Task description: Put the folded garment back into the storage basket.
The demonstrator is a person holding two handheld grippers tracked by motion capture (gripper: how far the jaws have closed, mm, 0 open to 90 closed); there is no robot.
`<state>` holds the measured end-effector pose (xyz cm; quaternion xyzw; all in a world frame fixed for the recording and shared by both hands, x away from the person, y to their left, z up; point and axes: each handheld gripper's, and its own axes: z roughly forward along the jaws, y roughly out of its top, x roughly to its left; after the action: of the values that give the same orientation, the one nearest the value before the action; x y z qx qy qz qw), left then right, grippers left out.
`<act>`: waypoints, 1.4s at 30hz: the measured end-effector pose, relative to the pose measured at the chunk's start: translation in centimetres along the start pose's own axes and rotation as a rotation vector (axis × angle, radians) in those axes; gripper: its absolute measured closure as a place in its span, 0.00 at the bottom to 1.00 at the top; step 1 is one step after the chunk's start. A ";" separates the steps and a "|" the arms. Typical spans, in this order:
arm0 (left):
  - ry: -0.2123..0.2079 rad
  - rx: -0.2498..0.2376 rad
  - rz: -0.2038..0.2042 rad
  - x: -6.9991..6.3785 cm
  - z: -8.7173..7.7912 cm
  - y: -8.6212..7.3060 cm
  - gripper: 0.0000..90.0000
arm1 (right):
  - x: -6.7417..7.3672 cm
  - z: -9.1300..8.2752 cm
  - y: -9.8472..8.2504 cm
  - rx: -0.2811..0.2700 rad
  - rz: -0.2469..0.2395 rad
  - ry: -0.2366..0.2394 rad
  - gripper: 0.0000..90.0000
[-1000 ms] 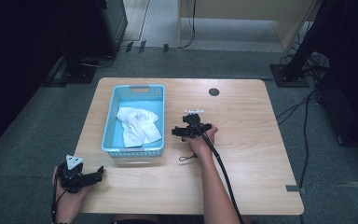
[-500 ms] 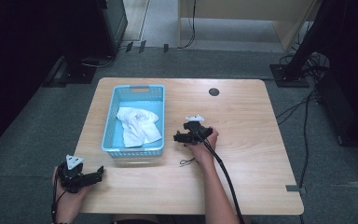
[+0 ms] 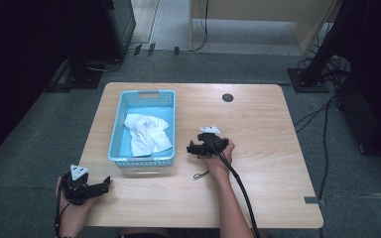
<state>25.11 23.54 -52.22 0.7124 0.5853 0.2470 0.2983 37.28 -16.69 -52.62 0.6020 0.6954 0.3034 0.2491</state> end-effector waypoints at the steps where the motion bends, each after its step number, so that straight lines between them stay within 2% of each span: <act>1: 0.000 0.000 0.000 0.0 0.0 0.0 0.00 | -0.1 -0.1 -0.1 0.000 0.000 0.001 0.00; 20: 0.001 0.001 -0.001 0.0 0.0 0.0 0.00 | -1.8 -1.0 -0.9 0.001 0.006 -0.007 0.00; 42: 0.002 0.001 -0.001 0.0 0.0 0.0 0.00 | -4.9 -2.3 -2.1 0.001 0.037 -0.037 0.00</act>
<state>25.09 23.53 -52.21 0.7120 0.5861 0.2471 0.2976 34.98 -22.04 -52.67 0.6202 0.6796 0.2965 0.2561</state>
